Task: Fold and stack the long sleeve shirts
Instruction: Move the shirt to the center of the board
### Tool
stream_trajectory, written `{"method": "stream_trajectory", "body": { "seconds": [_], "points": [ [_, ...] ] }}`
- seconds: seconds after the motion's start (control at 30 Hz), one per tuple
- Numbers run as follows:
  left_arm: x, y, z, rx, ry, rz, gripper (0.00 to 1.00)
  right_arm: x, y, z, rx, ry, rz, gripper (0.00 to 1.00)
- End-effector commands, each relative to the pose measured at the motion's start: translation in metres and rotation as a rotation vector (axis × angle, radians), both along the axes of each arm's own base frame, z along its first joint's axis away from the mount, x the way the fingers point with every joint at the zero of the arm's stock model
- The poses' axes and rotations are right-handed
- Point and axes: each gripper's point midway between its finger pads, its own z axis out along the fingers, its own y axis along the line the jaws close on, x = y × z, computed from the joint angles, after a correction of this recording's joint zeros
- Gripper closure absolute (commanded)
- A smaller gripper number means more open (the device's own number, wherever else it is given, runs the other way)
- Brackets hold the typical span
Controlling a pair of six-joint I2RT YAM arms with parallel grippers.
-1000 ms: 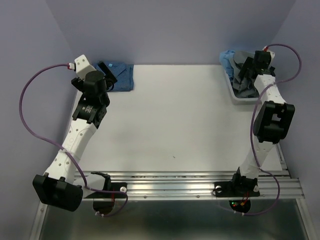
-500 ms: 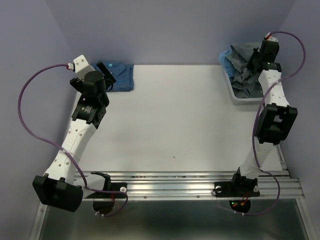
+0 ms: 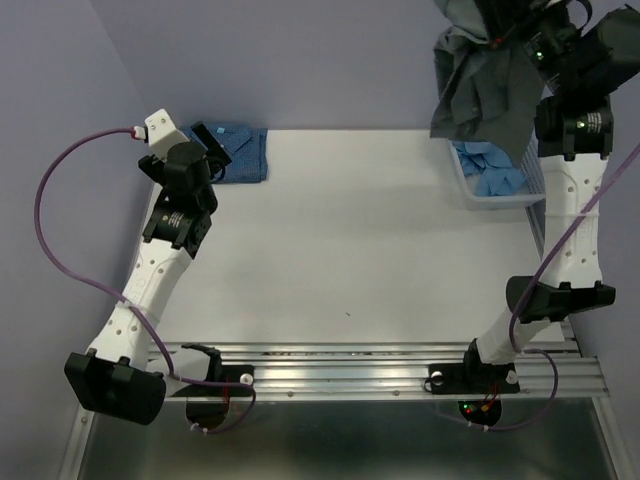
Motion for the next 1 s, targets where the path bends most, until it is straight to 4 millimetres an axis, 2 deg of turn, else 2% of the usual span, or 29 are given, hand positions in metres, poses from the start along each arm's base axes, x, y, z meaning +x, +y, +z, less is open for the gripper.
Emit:
{"method": "stream_trajectory", "body": {
  "seconds": [0.0,0.03,0.07,0.23,0.33,0.37,0.4,0.43,0.47,0.5,0.53,0.57,0.6,0.63,0.67,0.7,0.73,0.77,0.8,0.83,0.87,0.9,0.97],
  "points": [
    [-0.008,0.008,0.020,-0.011,-0.077,0.025,0.01,-0.034,0.113,0.005,-0.101,-0.094,0.405,0.99],
    [-0.010,0.009,0.021,-0.015,-0.082,0.028,0.01,-0.031,0.126,0.003,-0.086,-0.092,0.442,0.99],
    [-0.010,0.009,0.020,-0.017,-0.081,0.030,0.01,-0.041,0.142,0.015,-0.074,-0.162,0.485,0.99],
    [-0.018,0.015,0.019,-0.018,-0.088,0.053,0.01,-0.053,0.182,0.011,-0.046,-0.225,0.663,0.99],
    [-0.022,0.018,0.020,-0.020,-0.094,0.067,0.01,-0.045,0.193,-0.002,-0.039,-0.182,0.710,0.99],
    [-0.022,0.018,0.019,-0.020,-0.094,0.067,0.01,-0.034,0.194,-0.014,-0.027,-0.127,0.700,0.99],
    [-0.022,0.018,0.018,-0.021,-0.092,0.068,0.01,-0.037,0.190,-0.015,-0.019,-0.109,0.675,0.98],
    [-0.022,0.019,0.016,-0.025,-0.090,0.070,0.01,-0.027,0.188,-0.029,-0.032,-0.087,0.628,0.91],
    [-0.021,0.018,0.014,-0.026,-0.086,0.069,0.01,0.007,0.189,-0.095,-0.027,0.081,0.578,0.85],
    [-0.021,0.018,0.011,-0.025,-0.078,0.070,0.01,0.025,0.179,-0.123,0.009,0.156,0.477,0.82],
    [-0.018,0.018,0.007,-0.025,-0.068,0.071,0.01,0.023,0.159,-0.139,0.009,0.187,0.411,0.79],
    [-0.017,0.017,0.005,-0.023,-0.062,0.071,0.01,0.037,0.152,-0.232,-0.006,0.385,0.370,0.68],
    [-0.016,0.017,0.002,-0.020,-0.051,0.072,0.01,0.038,0.139,-0.270,-0.006,0.465,0.335,0.46],
    [-0.014,0.018,-0.001,-0.019,-0.042,0.076,0.01,0.037,0.127,-0.306,0.040,0.570,0.298,0.32],
    [-0.009,0.017,-0.007,-0.019,-0.026,0.073,0.01,0.035,0.110,-0.331,0.081,0.641,0.242,0.16],
    [-0.005,0.013,-0.008,-0.022,-0.019,0.057,0.01,0.031,0.079,-0.383,0.136,0.776,0.178,0.00],
    [-0.001,0.012,-0.010,-0.021,-0.010,0.050,0.01,0.026,0.070,-0.398,0.200,0.843,0.167,0.00],
    [0.008,0.009,-0.022,-0.015,0.026,0.040,0.01,0.020,0.064,-0.405,0.214,0.873,0.160,0.00],
    [0.013,0.005,-0.023,-0.017,0.037,0.020,0.01,0.011,0.064,-0.416,0.196,0.937,0.140,0.00],
    [0.020,0.002,-0.038,-0.007,0.090,0.014,0.01,0.011,0.059,-0.415,0.140,0.918,0.081,0.00],
    [0.024,-0.001,-0.045,-0.009,0.117,0.000,0.01,0.003,0.060,-0.427,0.096,0.976,0.036,0.00],
    [0.028,-0.003,-0.049,-0.017,0.132,-0.001,0.01,0.000,0.072,-0.422,0.039,0.954,0.011,0.00],
    [0.034,-0.007,-0.072,-0.018,0.204,-0.010,0.01,0.001,0.063,-0.424,-0.029,0.939,-0.115,0.00]
  ]
}}
